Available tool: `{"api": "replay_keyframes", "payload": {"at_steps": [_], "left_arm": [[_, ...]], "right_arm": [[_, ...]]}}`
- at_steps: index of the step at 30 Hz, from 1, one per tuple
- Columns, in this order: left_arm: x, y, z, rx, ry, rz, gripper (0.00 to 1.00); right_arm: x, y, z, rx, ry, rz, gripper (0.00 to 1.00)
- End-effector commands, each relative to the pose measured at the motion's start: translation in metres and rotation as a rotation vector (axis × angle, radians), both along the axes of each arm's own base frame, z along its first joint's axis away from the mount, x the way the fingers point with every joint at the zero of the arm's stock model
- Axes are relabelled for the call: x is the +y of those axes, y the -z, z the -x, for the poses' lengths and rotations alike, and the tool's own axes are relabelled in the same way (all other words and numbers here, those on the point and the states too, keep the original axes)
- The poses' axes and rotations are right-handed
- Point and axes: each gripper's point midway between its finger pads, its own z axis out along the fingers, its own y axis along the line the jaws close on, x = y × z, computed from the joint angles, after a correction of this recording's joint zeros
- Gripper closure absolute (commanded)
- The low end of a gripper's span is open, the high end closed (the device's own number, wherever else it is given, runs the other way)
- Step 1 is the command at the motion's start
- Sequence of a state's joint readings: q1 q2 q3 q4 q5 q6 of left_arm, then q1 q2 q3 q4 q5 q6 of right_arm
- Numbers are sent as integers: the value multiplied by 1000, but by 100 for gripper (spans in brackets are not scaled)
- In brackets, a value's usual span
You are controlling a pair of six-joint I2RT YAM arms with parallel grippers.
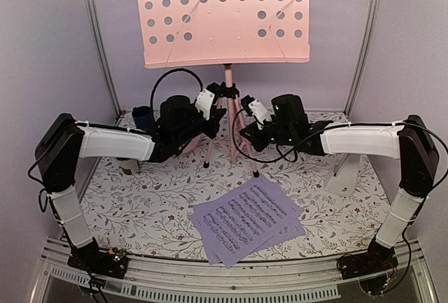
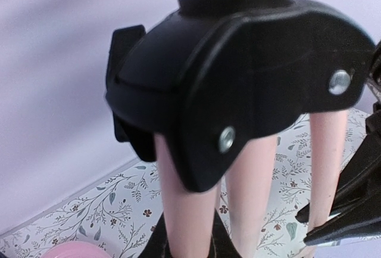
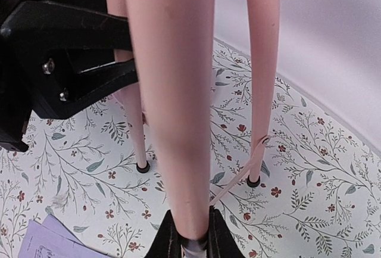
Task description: Set up the instrument practice props
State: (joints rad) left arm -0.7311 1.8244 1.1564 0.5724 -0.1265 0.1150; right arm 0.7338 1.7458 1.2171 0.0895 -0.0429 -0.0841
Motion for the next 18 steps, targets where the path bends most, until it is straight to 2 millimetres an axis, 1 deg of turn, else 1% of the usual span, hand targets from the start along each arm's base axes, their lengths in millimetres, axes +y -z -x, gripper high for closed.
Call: {"api": "replay_keyframes", "payload": {"at_steps": [1, 4, 5, 8, 11, 13, 14, 16, 17, 18], "left_arm": [[69, -34, -39, -95, -236, -41, 100], [60, -40, -47, -114, -220, -42, 100], [58, -39, -50, -117, -220, -48, 100], [51, -39, -61, -130, -216, -63, 100], [48, -39, -72, -127, -210, -70, 100], [48, -42, -78, -129, -210, -75, 100], [47, -46, -82, -133, -210, -76, 100], [45, -46, -88, -128, -204, -91, 100], [42, -41, -92, -116, -195, -102, 100], [37, -31, -97, -94, -181, -119, 100]], "right_arm": [[-98, -56, -61, -153, 375, -10, 100], [-106, -66, -75, -198, 406, 1, 100], [-110, -70, -81, -210, 419, 1, 100], [-127, -79, -97, -241, 452, -3, 100], [-143, -87, -109, -272, 470, 6, 100], [-153, -86, -116, -278, 474, 17, 100], [-156, -84, -119, -273, 467, 18, 100], [-162, -77, -124, -255, 460, 15, 100], [-164, -73, -126, -243, 453, 10, 100], [-167, -70, -128, -230, 448, 0, 100]]}}
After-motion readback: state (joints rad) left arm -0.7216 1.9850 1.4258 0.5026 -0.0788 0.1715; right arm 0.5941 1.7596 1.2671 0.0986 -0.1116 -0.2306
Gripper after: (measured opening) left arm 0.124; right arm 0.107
